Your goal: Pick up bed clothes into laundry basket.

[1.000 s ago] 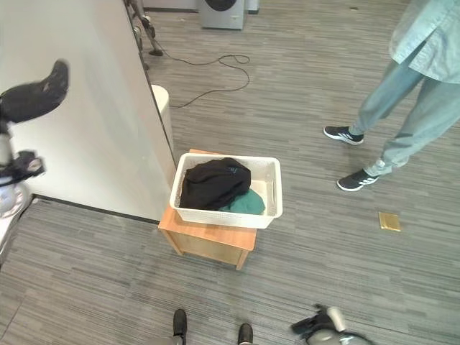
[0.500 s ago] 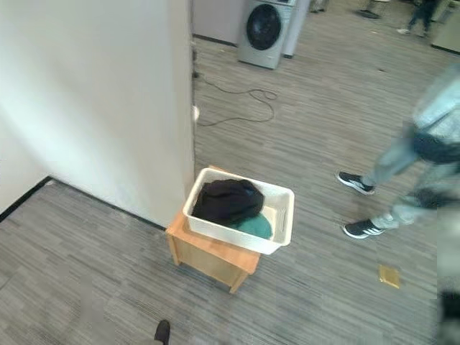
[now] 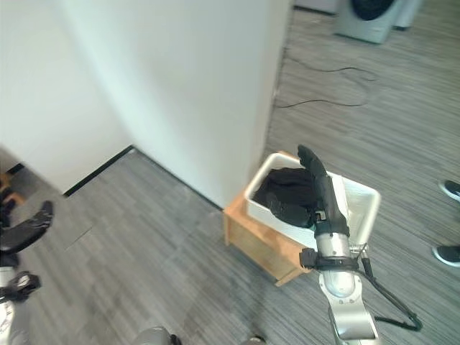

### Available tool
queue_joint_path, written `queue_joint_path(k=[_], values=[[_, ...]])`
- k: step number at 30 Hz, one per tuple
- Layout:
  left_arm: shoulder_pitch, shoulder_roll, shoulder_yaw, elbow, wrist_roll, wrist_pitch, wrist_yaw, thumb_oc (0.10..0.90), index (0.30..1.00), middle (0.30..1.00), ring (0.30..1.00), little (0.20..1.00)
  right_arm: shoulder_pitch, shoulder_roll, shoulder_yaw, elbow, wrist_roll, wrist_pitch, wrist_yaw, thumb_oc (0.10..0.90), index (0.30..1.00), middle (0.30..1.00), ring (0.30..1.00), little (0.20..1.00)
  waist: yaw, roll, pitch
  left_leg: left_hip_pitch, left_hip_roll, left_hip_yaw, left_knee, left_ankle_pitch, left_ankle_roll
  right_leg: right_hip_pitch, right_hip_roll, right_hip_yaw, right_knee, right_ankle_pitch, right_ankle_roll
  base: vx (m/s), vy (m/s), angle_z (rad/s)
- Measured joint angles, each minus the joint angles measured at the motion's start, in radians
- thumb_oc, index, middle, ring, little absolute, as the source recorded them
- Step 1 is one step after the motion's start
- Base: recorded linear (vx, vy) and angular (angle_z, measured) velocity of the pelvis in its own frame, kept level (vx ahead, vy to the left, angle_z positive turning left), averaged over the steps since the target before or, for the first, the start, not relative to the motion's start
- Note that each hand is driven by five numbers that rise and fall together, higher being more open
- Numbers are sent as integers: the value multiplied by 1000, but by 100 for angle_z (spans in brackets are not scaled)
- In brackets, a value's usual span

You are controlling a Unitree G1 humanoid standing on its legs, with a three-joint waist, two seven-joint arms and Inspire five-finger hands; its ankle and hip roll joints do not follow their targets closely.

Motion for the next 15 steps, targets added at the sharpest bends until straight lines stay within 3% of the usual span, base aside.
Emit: queue_joint_path(k=[1, 3, 5, 6, 7, 8, 9, 11, 12, 13, 14, 15], values=[[-26, -35, -43, 35, 0, 12, -26, 800, 900, 900, 900, 900, -15, -16, -7, 15, -11, 1, 0, 800, 900, 900, 900, 900, 6, 52, -3, 18, 55, 10, 1, -48, -28, 17, 32, -63, -3, 10, 8, -214, 172, 160], [-11, -49, -132, 56, -6, 31, -62, 800, 900, 900, 900, 900, -40, 3, 1, 16, -30, 13, -3, 800, 900, 900, 900, 900, 12, 70, -8, 76, 75, 14, -105, -31, -65, 7, 3, -127, 64, -18, 40, -249, 177, 120], [18, -55, -183, 68, -6, 39, -79, 800, 900, 900, 900, 900, -53, 9, 11, 16, -46, 12, -1, 800, 900, 900, 900, 900, 18, 83, -6, 90, 54, -37, -175, -9, -82, -7, -53, -151, 183, -53, 60, -365, 155, 131], [5, -54, -211, 95, -6, 52, -77, 800, 900, 900, 900, 900, -55, 8, 24, 18, -57, 13, -1, 800, 900, 900, 900, 900, 8, 88, 4, 99, 36, -100, -190, -7, -74, -50, -127, -96, 346, -91, 82, -377, 69, 141], [8, -47, -212, 93, -11, 55, -72, 800, 900, 900, 900, 900, -59, 3, 48, 17, -68, 13, -1, 800, 900, 900, 900, 900, 5, 96, 10, 103, 34, -153, -210, -13, -64, -94, -136, 15, 425, -139, 157, -364, 15, 159], [-11, -30, -200, 97, -23, 54, -63, 800, 900, 900, 900, 900, -73, 3, 74, 15, -95, 13, 5, 800, 900, 900, 900, 900, 9, 88, 21, 88, 17, -205, -212, -20, -54, -149, -113, 208, 467, -175, 221, -283, -57, 147], [-49, -11, -192, 112, -23, 53, -50, 800, 900, 900, 900, 900, -89, 0, 98, 18, -118, 13, 6, 800, 900, 900, 900, 900, 16, 70, 33, 70, -8, -265, -212, -16, -51, -179, -76, 403, 478, -195, 261, -230, -99, 158], [-96, 17, -196, 138, -22, 51, -40, 800, 900, 900, 900, 900, -113, 9, 123, 54, -133, 15, 7, 800, 900, 900, 900, 900, 38, 61, 40, 45, -50, -365, -194, -5, -42, -181, -43, 554, 503, -190, 246, -186, -108, 152], [-110, 21, -199, 137, -21, 51, -36, 800, 900, 900, 900, 900, -114, 9, 122, 57, -136, 18, 6, 800, 900, 900, 900, 900, 32, 47, 38, 43, -58, -381, -188, -5, -41, -177, -30, 570, 500, -193, 240, -73, -54, 151], [-106, 27, -199, 125, -20, 48, -29, 800, 900, 900, 900, 900, -120, 7, 121, 63, -147, 26, 4, 800, 900, 900, 900, 900, 56, 67, 45, 22, -67, -450, -163, -9, -38, -130, -12, 640, 476, -210, 223, -161, -86, 123], [-98, 31, -190, 115, -20, 48, -25, 800, 900, 900, 900, 900, -121, 5, 122, 63, -150, 29, 6, 800, 900, 900, 900, 900, 67, 73, 48, 20, -67, -478, -168, -10, -38, -108, -5, 674, 452, -213, 229, -290, -282, 160], [-78, 30, -158, 118, -18, 40, -9, 800, 900, 900, 900, 900, -132, 10, 119, 61, -150, 35, 8, 800, 900, 900, 900, 900, 118, 79, 47, -20, -70, -507, -154, 17, -53, -78, 11, 684, 467, -266, 237, -352, -323, 154]])
